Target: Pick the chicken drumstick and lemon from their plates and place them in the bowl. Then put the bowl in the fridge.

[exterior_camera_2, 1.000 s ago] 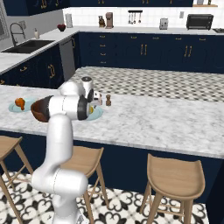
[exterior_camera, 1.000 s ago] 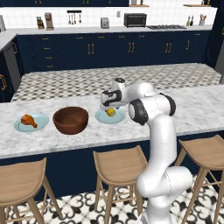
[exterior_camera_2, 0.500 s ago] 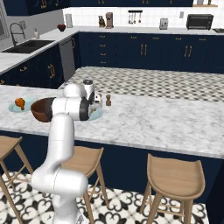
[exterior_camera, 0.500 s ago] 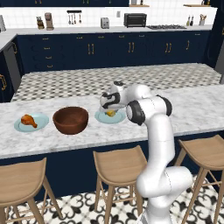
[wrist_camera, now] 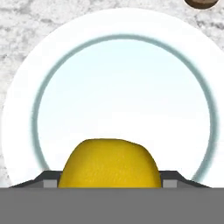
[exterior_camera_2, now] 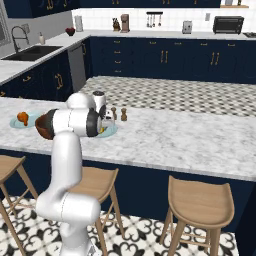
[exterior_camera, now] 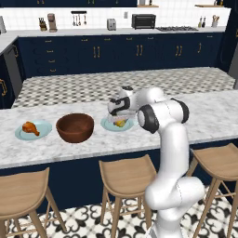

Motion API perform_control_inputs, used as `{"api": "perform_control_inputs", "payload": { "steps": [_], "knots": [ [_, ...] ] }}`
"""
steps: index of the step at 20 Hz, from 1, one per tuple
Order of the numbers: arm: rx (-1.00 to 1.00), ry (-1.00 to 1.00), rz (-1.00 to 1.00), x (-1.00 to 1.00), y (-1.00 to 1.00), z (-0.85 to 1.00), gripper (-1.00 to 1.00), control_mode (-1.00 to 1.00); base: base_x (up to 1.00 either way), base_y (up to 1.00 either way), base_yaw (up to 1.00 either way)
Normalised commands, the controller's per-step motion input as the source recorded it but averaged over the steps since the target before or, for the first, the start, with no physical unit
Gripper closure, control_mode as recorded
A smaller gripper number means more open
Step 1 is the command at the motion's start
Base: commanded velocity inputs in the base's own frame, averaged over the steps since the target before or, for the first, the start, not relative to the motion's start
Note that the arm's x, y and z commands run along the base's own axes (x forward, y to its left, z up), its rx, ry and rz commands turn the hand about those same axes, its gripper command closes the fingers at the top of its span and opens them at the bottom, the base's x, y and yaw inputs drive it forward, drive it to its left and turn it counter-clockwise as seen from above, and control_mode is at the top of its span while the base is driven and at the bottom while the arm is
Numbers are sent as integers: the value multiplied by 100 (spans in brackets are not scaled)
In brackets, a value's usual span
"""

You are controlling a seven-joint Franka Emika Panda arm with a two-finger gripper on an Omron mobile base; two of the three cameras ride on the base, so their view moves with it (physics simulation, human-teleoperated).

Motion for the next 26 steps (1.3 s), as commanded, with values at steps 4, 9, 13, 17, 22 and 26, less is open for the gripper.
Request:
{"api": "perform_control_inputs", "payload": {
  "steps": [4,9,13,17,22,26],
  "knots": [
    [7,2,0,-100,-14,28,100,-100,0,0,0],
    [20,6,0,-81,-1,99,100,-100,0,0,0],
    [23,0,0,-42,24,100,100,-100,0,0,0],
    [13,6,0,-18,83,79,100,-100,0,0,0],
    [0,16,0,0,98,44,100,-100,0,0,0],
    [-17,20,-2,2,81,10,100,-100,0,0,0]
  ]
}}
